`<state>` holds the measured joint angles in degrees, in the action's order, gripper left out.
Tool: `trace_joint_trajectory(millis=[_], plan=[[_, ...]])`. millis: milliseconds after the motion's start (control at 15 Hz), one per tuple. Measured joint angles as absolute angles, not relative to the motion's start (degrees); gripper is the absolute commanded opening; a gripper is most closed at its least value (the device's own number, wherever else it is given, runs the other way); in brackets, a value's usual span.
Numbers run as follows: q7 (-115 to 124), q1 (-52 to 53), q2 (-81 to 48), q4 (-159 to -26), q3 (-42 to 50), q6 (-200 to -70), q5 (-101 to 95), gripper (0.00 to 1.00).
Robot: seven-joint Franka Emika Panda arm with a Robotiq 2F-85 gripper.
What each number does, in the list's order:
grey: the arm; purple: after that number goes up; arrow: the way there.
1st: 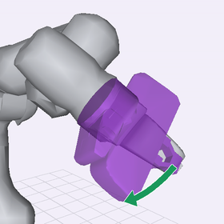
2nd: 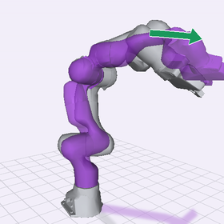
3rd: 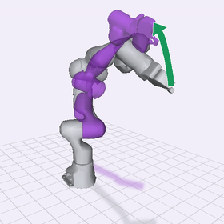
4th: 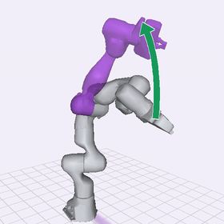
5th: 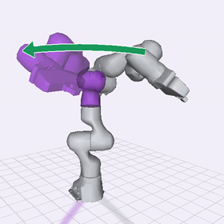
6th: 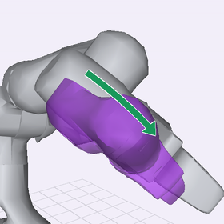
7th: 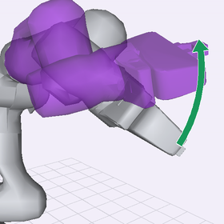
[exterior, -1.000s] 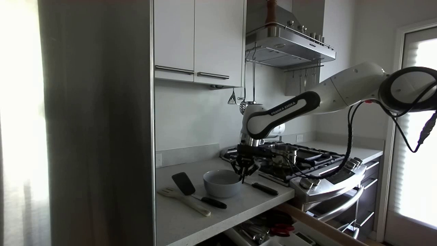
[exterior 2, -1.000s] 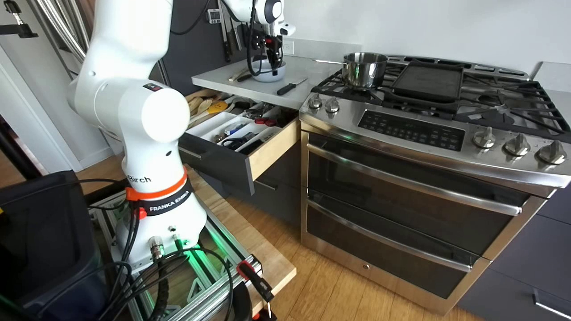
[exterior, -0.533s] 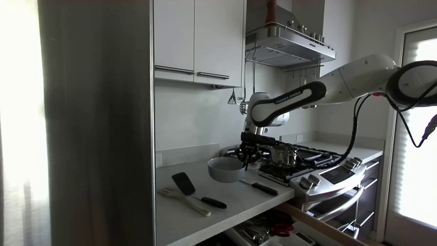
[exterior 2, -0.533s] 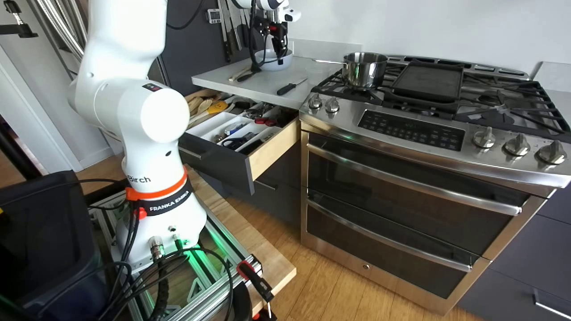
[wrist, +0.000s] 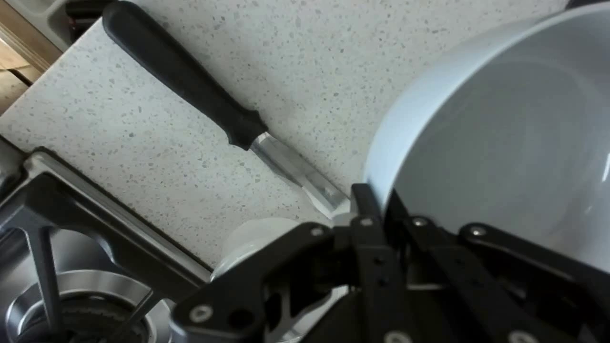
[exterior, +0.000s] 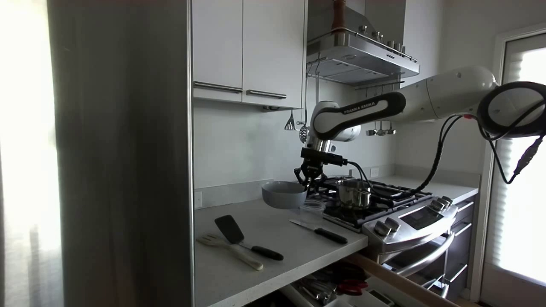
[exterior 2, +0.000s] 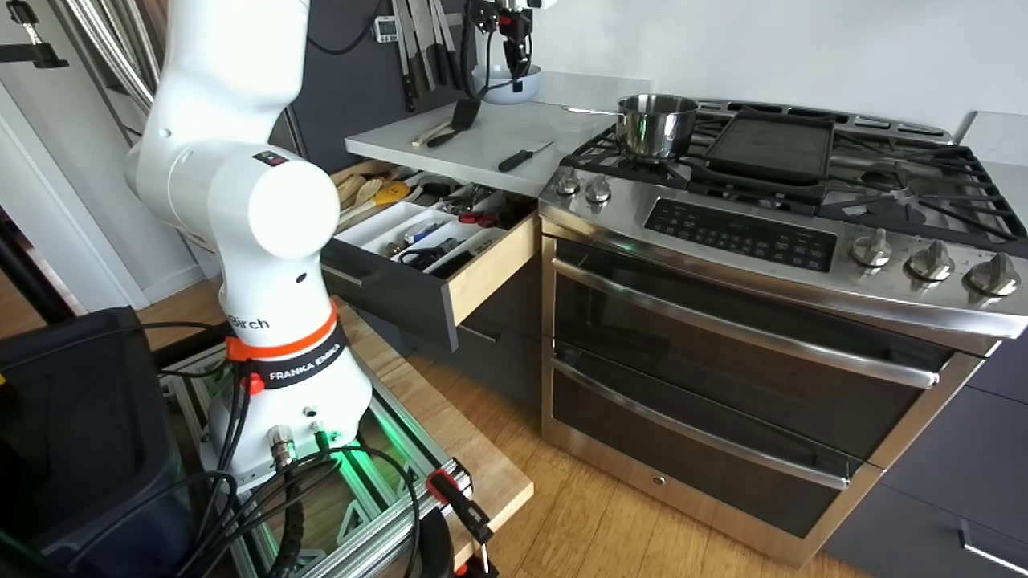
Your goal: Move the white bowl backwards
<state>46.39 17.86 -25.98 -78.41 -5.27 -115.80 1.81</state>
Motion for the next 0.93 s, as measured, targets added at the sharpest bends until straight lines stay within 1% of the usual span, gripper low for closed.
trace_joint_trajectory(millis=[333,933], plan=[[49.3,17.7,-33.4,-66.7,-5.2,-110.8,3.0,0.02],[59.7,21.2,-48.5,-45.2,-3.2,-102.6,0.6,0.02]])
